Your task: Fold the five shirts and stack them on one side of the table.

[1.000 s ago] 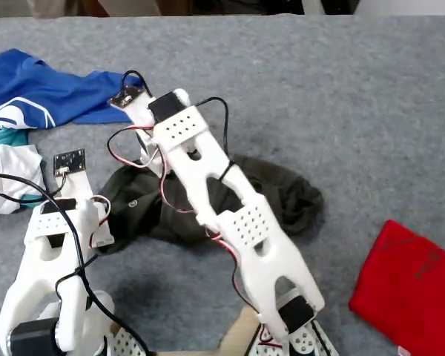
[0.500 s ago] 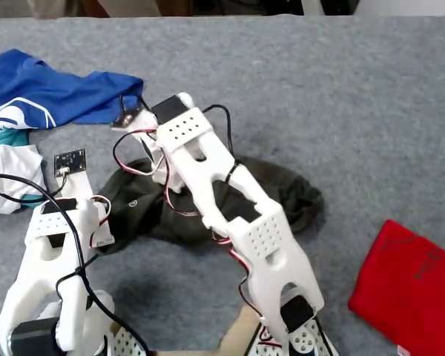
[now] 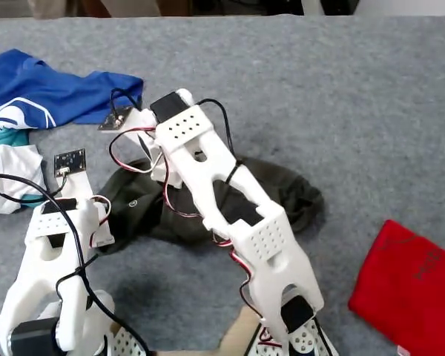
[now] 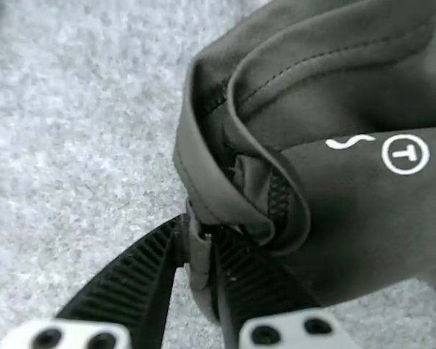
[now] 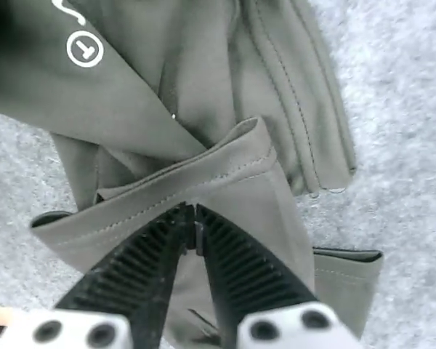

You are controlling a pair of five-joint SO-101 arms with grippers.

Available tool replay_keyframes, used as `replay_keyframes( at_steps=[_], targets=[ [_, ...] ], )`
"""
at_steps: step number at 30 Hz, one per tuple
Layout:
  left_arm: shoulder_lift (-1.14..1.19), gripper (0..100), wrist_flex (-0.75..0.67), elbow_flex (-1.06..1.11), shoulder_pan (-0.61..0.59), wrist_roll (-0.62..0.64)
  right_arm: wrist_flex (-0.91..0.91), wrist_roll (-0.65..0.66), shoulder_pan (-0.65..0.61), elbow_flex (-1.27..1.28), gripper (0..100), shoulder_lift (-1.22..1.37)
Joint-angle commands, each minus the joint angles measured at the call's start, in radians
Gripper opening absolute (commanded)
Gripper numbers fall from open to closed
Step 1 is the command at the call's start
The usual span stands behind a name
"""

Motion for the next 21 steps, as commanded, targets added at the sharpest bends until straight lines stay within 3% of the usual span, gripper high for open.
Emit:
replay_keyframes(
  at_steps=[1,8,15,21],
  targets=[
    [-0.018,2,-0.017,0.000,0.005,0.003,0.018,0.008,-0.004,-0.067,0.9,-0.074],
    [-0.018,2,-0.017,0.000,0.005,0.002,-0.021,-0.006,-0.004,-0.166,19.6,0.053],
    [-0.018,2,-0.015,-0.002,0.005,0.002,0.021,-0.049,-0.001,-0.354,20.0,0.239],
    [-0.018,2,-0.014,-0.002,0.005,0.002,0.023,-0.071,-0.005,-0.348,20.1,0.246]
  ],
)
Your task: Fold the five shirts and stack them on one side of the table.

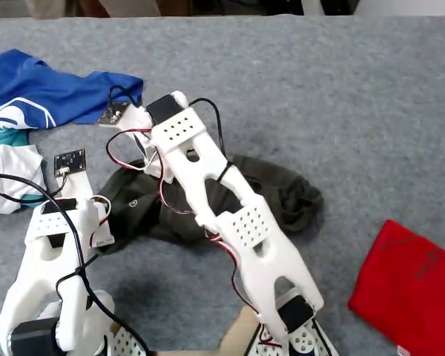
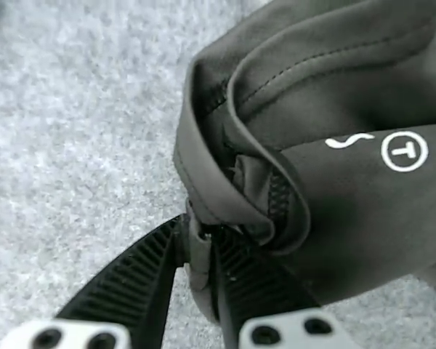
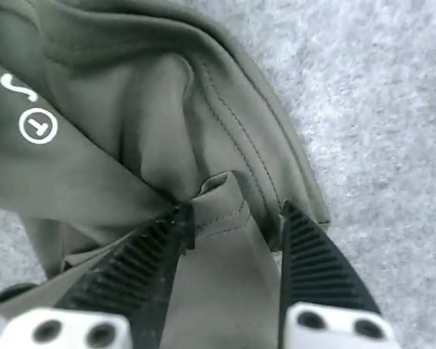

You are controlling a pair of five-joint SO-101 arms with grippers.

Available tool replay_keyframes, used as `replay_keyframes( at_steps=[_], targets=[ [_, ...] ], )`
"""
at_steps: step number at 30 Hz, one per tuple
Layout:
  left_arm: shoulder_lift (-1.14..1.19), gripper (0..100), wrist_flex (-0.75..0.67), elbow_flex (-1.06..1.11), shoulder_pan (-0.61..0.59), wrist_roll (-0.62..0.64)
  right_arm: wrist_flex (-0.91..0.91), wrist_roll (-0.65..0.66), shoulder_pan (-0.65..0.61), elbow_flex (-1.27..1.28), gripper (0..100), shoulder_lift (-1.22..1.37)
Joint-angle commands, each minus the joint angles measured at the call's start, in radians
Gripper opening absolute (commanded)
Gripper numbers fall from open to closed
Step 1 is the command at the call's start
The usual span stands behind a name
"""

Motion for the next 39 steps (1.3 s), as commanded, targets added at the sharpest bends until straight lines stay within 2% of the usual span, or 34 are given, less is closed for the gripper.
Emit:
replay_keyframes(
  at_steps=[1,17,22,24,31,39],
  targets=[
    [-0.018,2,-0.014,-0.002,0.005,0.002,0.023,-0.011,-0.005,-0.028,20.0,-0.007],
    [-0.018,2,-0.014,-0.002,0.005,0.002,0.015,-0.003,-0.028,0.295,18.3,-0.217],
    [-0.018,2,-0.014,-0.002,0.005,0.002,0.011,-0.011,-0.027,0.266,0.0,-0.193],
    [-0.018,2,-0.014,-0.002,0.005,0.002,0.014,-0.011,-0.025,0.243,2.7,-0.196],
    [-0.018,2,-0.014,-0.002,0.005,0.002,0.023,-0.009,0.021,0.131,0.5,-0.229],
    [-0.018,2,-0.015,-0.003,-0.002,0.002,0.023,-0.021,0.077,0.131,0.5,-0.479]
  ],
)
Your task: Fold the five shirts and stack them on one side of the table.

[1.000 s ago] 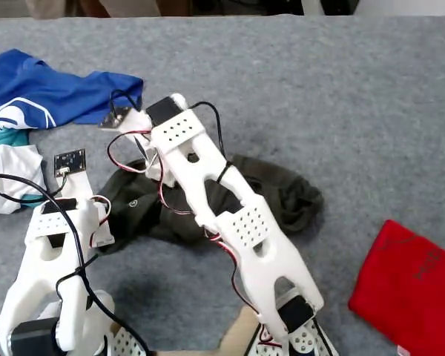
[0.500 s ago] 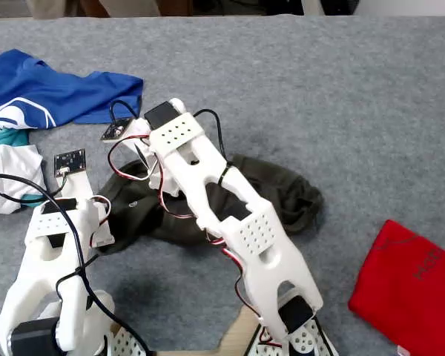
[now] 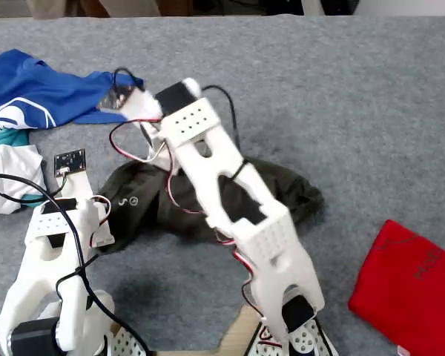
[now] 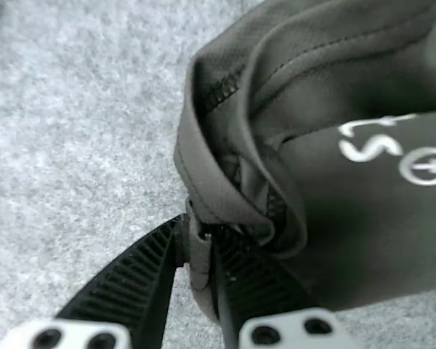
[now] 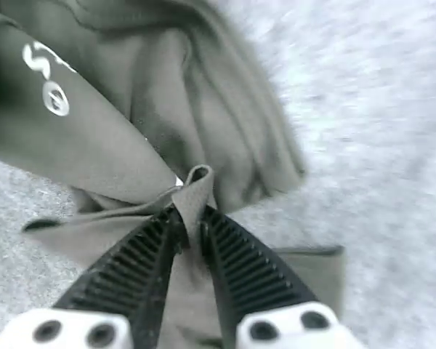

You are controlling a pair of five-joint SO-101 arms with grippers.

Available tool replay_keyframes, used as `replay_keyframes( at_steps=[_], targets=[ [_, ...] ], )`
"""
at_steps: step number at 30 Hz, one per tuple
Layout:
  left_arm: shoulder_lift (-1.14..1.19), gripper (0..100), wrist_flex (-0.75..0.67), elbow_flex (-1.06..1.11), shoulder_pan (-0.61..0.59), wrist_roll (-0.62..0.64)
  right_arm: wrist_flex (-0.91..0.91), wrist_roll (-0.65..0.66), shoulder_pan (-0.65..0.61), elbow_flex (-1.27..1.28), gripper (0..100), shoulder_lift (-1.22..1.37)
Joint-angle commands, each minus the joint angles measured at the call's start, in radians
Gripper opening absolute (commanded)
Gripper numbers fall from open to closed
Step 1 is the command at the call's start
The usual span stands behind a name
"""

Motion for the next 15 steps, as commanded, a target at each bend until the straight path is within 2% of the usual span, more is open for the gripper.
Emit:
replay_keyframes(
  at_steps=[1,15],
  targets=[
    [-0.018,2,-0.015,-0.003,-0.002,0.002,0.021,-0.028,0.058,-0.053,0.5,-0.211],
    [-0.018,2,-0.014,-0.006,-0.003,0.002,0.020,-0.028,0.323,0.153,0.5,-0.547]
  ],
)
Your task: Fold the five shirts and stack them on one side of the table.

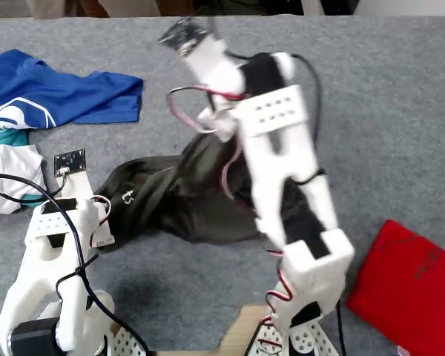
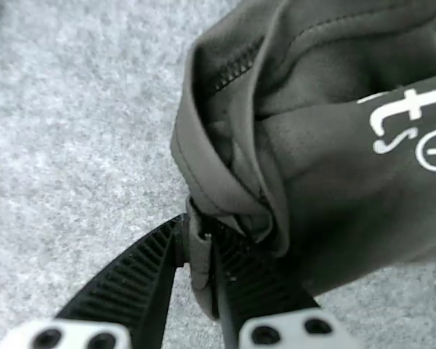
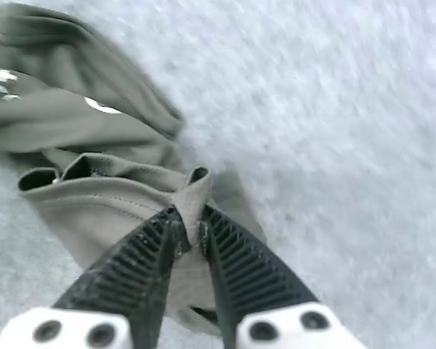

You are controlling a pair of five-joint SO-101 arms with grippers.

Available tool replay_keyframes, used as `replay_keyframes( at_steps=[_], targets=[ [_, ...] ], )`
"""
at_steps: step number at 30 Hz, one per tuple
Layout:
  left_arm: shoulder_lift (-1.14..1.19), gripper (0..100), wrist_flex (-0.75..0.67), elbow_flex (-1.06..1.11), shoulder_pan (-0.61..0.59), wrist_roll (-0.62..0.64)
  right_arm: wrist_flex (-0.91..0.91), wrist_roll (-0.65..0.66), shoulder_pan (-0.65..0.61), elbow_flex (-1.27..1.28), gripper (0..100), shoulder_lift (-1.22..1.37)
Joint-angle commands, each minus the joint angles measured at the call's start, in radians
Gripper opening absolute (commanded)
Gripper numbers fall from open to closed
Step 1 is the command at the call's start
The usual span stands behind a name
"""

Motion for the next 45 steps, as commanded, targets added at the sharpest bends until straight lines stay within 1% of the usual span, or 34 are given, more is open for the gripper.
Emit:
replay_keyframes(
  at_steps=[1,4,6,9,12,14,18,21,23,27,31,35,40,42,45],
  targets=[
    [-0.018,2,-0.014,-0.014,-0.003,0.002,0.018,-0.011,0.065,-0.005,0.5,-0.165],
    [-0.019,2,0.008,-0.081,-0.005,0.011,0.014,-0.029,0.084,-0.027,0.5,-0.288],
    [-0.019,2,0.117,-0.216,-0.005,0.049,0.006,-0.066,0.099,-0.058,0.5,-0.369],
    [-0.019,2,0.318,-0.500,-0.005,0.106,-0.026,-0.127,0.139,-0.127,0.5,-0.481],
    [-0.019,2,0.496,-0.833,-0.005,0.120,-0.089,-0.215,0.211,-0.209,0.5,-0.584],
    [-0.019,2,0.592,-1.051,0.002,0.120,-0.118,-0.239,0.266,-0.259,0.5,-0.641],
    [-0.015,2,0.707,-1.491,0.005,0.121,-0.127,-0.267,0.357,-0.289,0.5,-0.736],
    [-0.010,2,0.776,-1.783,0.005,0.115,-0.175,-0.295,0.438,-0.305,0.5,-0.816],
    [-0.016,2,0.804,-1.924,0.005,0.114,-0.222,-0.301,0.475,-0.306,0.5,-0.872],
    [-0.019,2,0.853,-2.113,-0.002,0.114,-0.315,-0.301,0.499,-0.298,0.5,-0.977],
    [-0.036,2,0.856,-2.220,-0.006,0.115,-0.382,-0.307,0.501,-0.298,0.5,-1.050],
    [-0.137,2,0.856,-2.191,-0.006,0.115,-0.463,-0.336,0.501,-0.300,0.5,-1.104],
    [-0.321,2,0.856,-2.010,-0.006,0.104,-0.591,-0.339,0.501,-0.298,0.4,-1.138],
    [-0.401,2,0.856,-1.898,-0.006,0.075,-0.629,-0.338,0.501,-0.298,0.4,-1.139],
    [-0.499,2,0.856,-1.692,0.003,0.037,-0.638,-0.339,0.501,-0.295,0.4,-1.132]
  ],
)
